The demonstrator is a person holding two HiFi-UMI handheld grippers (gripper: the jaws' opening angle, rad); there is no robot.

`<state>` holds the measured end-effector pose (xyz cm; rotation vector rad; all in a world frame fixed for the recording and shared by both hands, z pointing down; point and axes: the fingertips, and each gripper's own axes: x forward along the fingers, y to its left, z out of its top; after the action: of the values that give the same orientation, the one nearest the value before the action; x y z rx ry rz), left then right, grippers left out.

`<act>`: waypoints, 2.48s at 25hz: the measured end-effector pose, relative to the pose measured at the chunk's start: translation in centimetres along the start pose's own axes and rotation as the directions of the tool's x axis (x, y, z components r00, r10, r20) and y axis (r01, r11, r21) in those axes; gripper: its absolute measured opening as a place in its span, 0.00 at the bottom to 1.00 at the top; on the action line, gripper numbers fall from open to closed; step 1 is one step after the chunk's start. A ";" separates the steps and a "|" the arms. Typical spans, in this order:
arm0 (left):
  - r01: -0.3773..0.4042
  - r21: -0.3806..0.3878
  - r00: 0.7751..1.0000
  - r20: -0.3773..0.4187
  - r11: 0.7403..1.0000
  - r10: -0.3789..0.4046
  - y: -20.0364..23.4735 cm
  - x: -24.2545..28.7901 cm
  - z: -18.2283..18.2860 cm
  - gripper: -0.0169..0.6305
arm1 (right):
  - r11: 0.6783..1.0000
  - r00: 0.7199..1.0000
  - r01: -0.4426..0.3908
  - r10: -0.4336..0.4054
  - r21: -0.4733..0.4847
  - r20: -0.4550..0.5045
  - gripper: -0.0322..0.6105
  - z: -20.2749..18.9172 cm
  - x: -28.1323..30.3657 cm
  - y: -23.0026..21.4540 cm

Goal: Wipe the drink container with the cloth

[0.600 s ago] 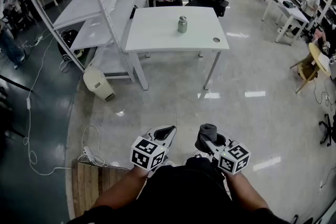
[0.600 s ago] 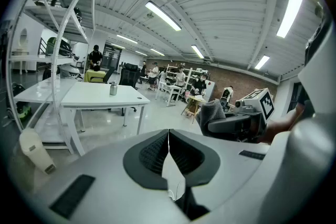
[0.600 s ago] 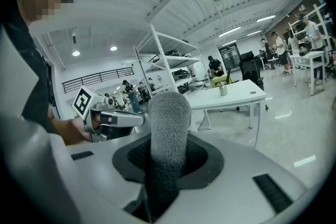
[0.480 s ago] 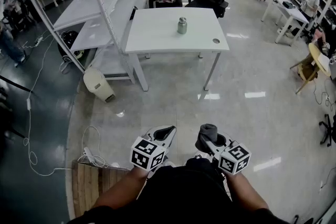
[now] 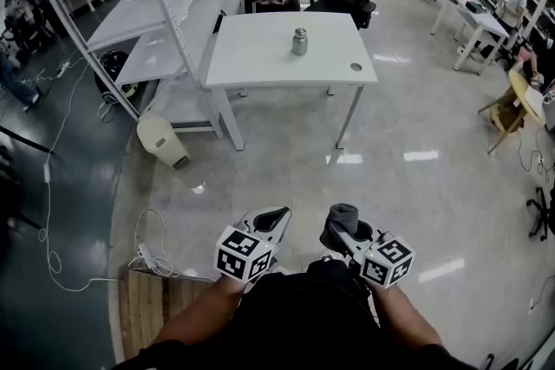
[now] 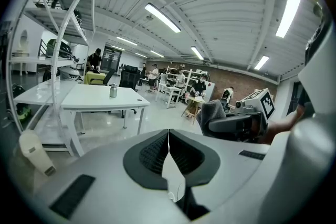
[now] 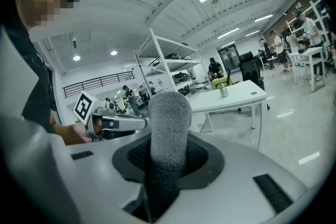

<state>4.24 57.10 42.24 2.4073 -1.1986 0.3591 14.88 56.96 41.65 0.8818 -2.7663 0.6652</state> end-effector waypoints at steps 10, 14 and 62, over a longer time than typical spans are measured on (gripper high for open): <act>0.002 -0.006 1.000 0.028 1.000 -0.002 0.2 -0.7 0.1 0.05 | 1.000 1.000 0.018 -0.018 -0.007 0.001 0.22 0.5 0.3 0.1; -0.001 -0.012 1.000 0.030 1.000 0.001 0.3 -1.0 -0.3 0.05 | 1.000 1.000 0.010 -0.010 -0.009 -0.013 0.22 0.1 0.5 0.4; -0.081 -0.039 0.997 0.002 0.996 0.081 16.7 19.5 15.3 0.05 | 0.997 1.000 -0.026 0.024 0.075 0.020 0.22 13.6 16.2 -24.0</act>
<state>2.96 27.26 41.07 2.3324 -1.2952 0.3533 15.41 24.94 42.89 0.8742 -2.7901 0.7744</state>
